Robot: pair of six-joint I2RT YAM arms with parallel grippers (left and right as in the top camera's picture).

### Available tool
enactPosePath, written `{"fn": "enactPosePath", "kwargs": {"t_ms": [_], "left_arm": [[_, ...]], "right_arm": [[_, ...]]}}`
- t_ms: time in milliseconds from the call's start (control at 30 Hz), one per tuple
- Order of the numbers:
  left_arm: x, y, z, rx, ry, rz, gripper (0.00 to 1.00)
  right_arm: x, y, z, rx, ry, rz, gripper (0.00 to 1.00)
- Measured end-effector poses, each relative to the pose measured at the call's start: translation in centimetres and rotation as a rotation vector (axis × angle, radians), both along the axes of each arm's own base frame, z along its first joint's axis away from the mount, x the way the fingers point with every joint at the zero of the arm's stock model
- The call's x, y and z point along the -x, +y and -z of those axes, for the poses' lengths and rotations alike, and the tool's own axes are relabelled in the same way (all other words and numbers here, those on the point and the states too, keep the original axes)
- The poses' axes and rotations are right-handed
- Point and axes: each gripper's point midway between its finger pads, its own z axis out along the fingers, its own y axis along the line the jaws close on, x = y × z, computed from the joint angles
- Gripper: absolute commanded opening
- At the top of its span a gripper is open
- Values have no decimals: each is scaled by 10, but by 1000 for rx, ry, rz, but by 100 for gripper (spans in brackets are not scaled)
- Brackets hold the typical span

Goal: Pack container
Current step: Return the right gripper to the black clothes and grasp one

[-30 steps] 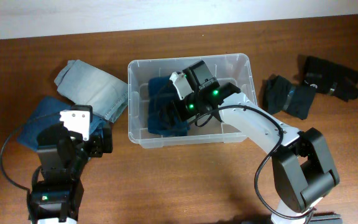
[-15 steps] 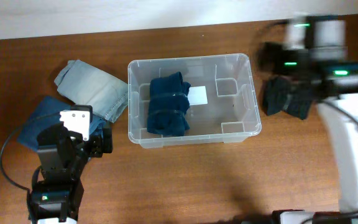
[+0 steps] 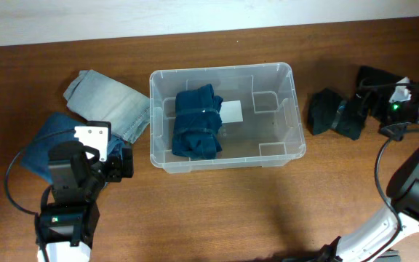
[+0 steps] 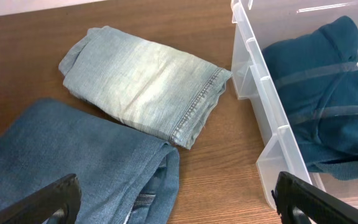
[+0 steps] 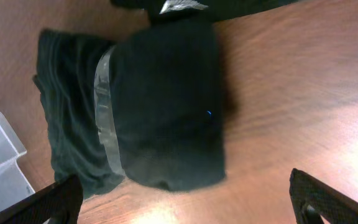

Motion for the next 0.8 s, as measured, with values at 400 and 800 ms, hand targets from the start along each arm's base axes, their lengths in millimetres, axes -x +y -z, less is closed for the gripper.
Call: {"fn": "enactPosePath", "kwargs": {"t_ms": [400, 800], "left_arm": [[0, 0, 1, 0, 4, 0, 99], [0, 0, 1, 0, 4, 0, 99]], "right_arm": [[-20, 9, 36, -81, -65, -79, 54], [-16, 21, 35, -148, -58, -82, 4]]}}
